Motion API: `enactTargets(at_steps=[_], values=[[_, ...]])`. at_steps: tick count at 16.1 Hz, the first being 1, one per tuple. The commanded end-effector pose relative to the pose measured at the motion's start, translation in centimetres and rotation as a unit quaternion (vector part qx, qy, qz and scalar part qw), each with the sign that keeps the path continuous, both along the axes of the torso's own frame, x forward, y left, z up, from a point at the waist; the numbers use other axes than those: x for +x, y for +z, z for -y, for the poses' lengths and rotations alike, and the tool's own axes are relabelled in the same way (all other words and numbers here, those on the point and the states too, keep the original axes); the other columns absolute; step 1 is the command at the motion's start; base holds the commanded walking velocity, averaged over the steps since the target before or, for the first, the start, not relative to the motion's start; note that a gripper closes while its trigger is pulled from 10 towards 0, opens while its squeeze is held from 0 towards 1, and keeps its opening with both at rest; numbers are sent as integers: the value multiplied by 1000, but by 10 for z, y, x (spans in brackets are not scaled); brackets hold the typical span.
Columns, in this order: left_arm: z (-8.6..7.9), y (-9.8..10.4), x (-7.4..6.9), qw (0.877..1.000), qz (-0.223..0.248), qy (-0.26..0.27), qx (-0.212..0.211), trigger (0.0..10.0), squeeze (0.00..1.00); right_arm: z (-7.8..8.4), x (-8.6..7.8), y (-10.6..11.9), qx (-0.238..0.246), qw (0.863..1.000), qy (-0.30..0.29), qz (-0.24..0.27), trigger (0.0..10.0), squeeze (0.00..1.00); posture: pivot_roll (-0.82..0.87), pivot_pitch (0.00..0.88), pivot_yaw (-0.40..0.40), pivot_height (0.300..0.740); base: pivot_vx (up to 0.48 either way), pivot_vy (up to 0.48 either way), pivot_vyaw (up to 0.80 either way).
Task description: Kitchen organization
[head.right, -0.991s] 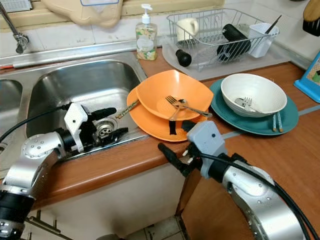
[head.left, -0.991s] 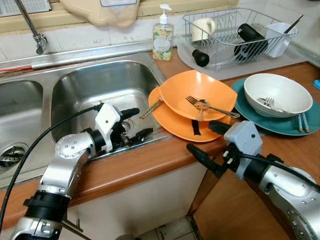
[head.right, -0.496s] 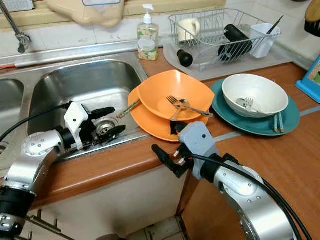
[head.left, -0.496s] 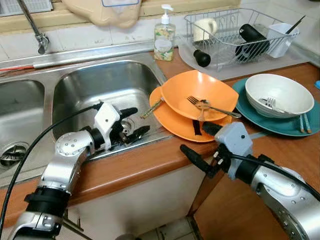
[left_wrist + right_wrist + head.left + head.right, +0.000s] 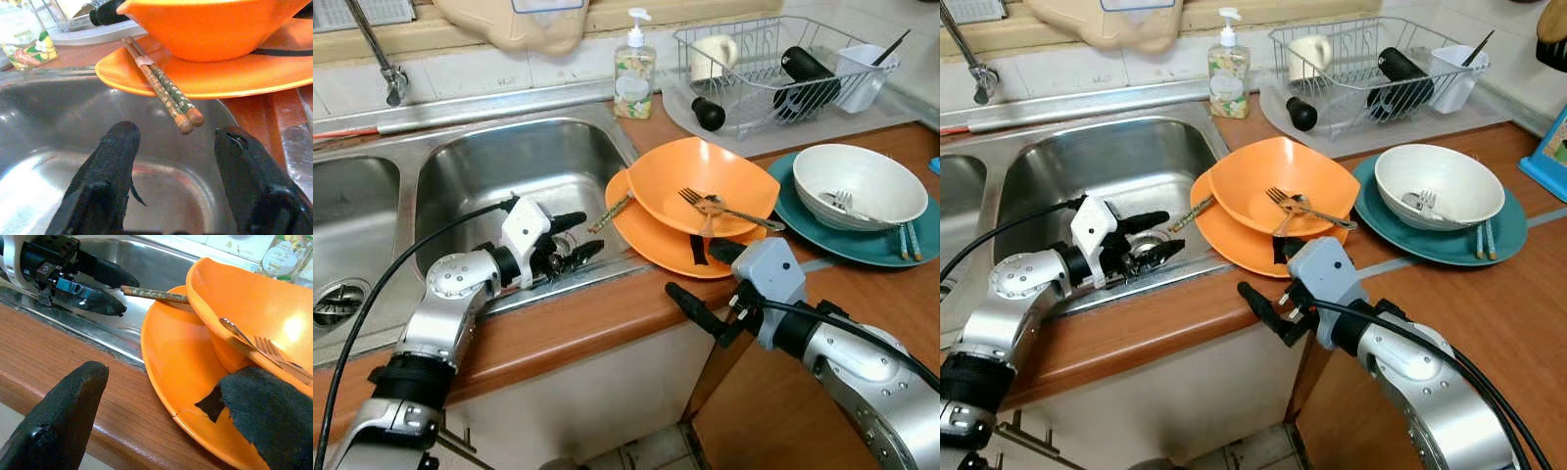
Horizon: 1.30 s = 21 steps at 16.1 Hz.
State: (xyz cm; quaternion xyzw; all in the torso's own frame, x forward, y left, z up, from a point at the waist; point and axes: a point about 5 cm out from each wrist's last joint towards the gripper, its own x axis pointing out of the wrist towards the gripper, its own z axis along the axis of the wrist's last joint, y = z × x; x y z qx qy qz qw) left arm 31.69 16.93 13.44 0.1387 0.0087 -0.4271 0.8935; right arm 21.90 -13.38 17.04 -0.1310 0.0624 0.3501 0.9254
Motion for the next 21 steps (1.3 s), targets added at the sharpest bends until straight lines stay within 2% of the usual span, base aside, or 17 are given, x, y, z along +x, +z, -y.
enactTargets(at_steps=[1, 21], values=[[2, 5, 4, 1000, 10, -11, 14, 0, 0, 0, 2, 1, -5, 1000, -5, 1, 10000, 0, -34, 0, 45, 740, 0, 0, 0], [2, 7, 12, 1000, 27, -7, 15, 0, 0, -1, 8, 1, -6, 1000, -7, 5, 10000, 0, -35, 0, 38, 740, 0, 0, 0]])
